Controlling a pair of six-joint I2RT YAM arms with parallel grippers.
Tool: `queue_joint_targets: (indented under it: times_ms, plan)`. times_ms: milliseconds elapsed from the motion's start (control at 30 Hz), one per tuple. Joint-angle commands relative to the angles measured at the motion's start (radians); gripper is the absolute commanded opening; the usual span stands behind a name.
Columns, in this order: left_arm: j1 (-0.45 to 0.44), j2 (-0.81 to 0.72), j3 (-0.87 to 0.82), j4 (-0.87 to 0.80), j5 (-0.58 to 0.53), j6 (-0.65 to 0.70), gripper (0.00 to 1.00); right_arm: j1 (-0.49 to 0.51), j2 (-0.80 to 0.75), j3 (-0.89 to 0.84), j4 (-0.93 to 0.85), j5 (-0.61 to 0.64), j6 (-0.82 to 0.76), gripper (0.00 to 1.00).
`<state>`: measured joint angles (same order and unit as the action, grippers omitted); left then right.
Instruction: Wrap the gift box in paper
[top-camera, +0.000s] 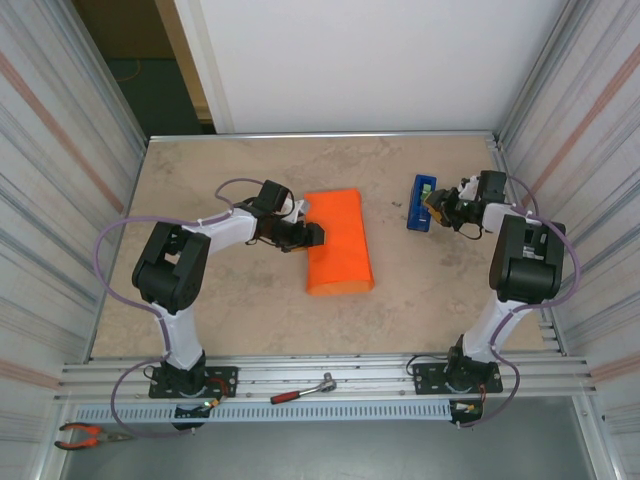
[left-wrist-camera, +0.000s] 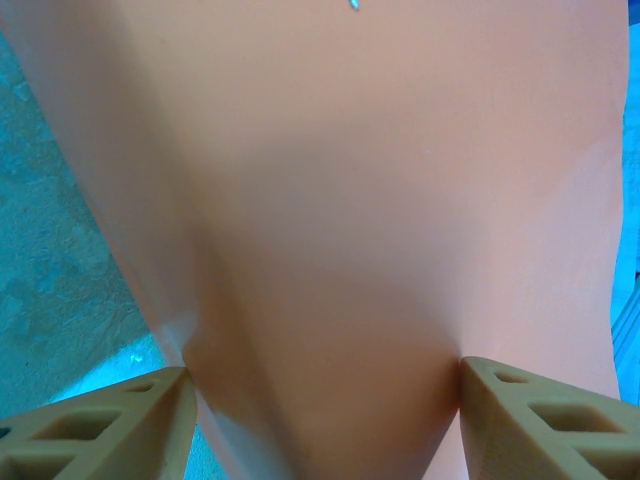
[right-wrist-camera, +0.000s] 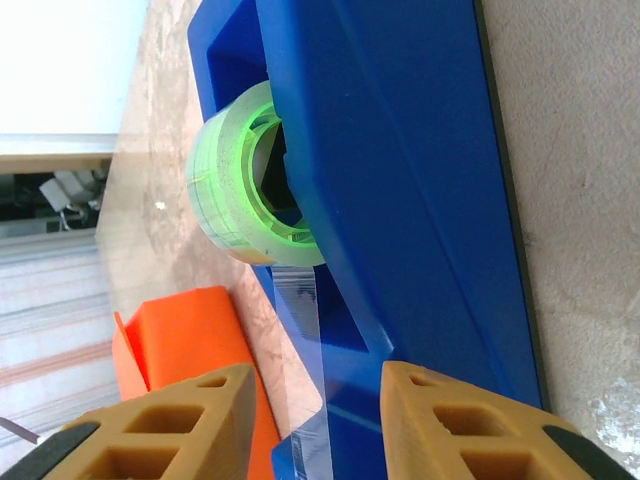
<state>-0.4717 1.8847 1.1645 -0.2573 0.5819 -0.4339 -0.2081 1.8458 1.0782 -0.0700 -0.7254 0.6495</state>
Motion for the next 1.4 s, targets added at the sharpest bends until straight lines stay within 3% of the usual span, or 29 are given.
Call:
queue_joint_targets:
  times_ms: [0,633,1267,1367]
  plan:
    - [-0.004,0.053,-0.072,-0.184,-0.158,0.035,0.67,0.022,0.036,0.029,-0.028,-0.020,-0.031,0.34]
    - [-0.004,0.051,-0.074,-0.180,-0.159,0.032,0.67,0.020,0.039,0.017,-0.032,-0.022,-0.036,0.24]
    - [-0.004,0.052,-0.079,-0.178,-0.158,0.032,0.67,0.001,0.015,-0.031,0.022,-0.057,0.001,0.20]
    - [-0.004,0.053,-0.080,-0.180,-0.159,0.032,0.67,0.001,0.010,-0.032,0.026,-0.063,0.005,0.14]
